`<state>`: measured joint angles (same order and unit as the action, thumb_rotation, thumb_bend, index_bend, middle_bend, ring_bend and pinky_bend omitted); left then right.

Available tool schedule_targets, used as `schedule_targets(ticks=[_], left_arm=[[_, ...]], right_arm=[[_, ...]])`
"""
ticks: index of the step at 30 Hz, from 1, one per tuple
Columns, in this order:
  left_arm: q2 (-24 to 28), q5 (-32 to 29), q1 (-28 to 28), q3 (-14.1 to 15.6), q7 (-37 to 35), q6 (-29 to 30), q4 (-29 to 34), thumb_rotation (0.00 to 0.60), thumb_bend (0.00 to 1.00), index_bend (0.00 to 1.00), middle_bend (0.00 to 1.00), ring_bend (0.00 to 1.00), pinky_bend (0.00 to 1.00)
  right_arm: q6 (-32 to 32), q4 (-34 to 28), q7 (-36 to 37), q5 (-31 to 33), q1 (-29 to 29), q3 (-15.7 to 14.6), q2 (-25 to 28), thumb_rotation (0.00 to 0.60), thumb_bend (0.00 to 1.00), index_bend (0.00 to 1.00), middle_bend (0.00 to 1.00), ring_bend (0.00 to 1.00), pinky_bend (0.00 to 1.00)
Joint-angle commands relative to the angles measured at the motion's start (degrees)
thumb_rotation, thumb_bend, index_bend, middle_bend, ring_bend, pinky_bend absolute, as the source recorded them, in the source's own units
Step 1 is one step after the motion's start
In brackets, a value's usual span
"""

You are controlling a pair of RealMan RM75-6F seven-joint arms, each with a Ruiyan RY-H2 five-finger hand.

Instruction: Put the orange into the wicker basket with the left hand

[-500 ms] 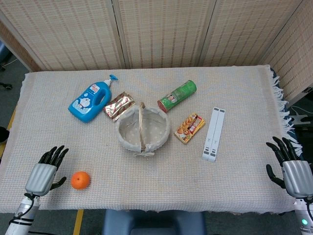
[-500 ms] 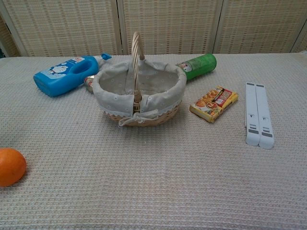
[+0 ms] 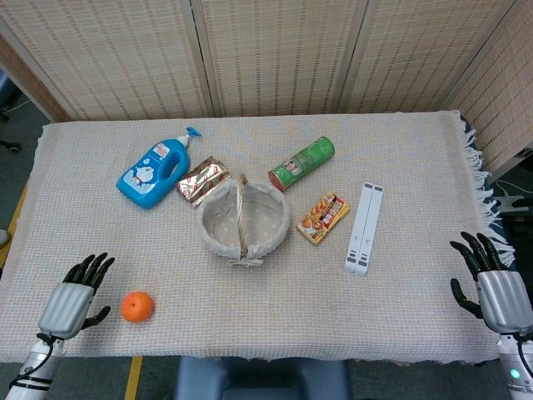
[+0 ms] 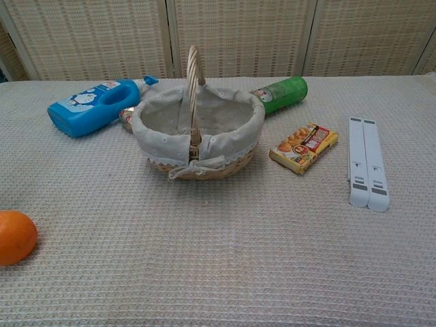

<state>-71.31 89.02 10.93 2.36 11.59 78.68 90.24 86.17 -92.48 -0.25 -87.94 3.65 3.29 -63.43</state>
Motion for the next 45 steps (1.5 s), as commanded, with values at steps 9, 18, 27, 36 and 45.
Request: schedule_targets(ticks=[9, 18, 27, 36, 45], left_arm=[[-0.22, 4.31, 0.62, 1.92, 1.62, -1.44, 6.59, 0.600, 0.25, 0.00, 0.00, 0.00, 0.16], [-6.48, -2.63, 2.86, -0.32, 5.81, -7.91, 6.15, 0.600, 0.25, 0.00, 0.00, 0.00, 0.16], [-7.43, -6.29, 3.16, 0.20, 8.09, -10.39, 6.59, 0.600, 0.26, 0.00, 0.00, 0.00, 0.16], [-9.50, -10.83, 3.88, -0.31, 8.96, -13.08, 3.77, 0.600, 0.28, 0.00, 0.00, 0.00, 0.19], [-13.39, -10.87, 3.83, -1.12, 9.11, -11.28, -0.30, 0.600, 0.33, 0.16, 0.17, 0.25, 0.56]], right_arm=[[-1.38, -0.47, -0.61, 0.19, 0.51, -0.35, 0.23, 0.600, 0.35, 0.15, 0.05, 0.00, 0.46], [-1.82, -0.59, 0.32, 0.80, 0.73, -0.10, 0.81, 0.600, 0.35, 0.15, 0.05, 0.00, 0.46], [-1.63, -0.53, 0.89, 0.76, 0.69, -0.07, 0.97, 0.600, 0.35, 0.15, 0.05, 0.00, 0.46], [-1.84, -0.54, 0.54, 0.58, 0.78, -0.29, 0.84, 0.600, 0.35, 0.15, 0.05, 0.00, 0.46], [-2.10, -0.64, 0.53, 0.63, 0.89, -0.38, 0.96, 0.600, 0.35, 0.15, 0.05, 0.00, 0.46]])
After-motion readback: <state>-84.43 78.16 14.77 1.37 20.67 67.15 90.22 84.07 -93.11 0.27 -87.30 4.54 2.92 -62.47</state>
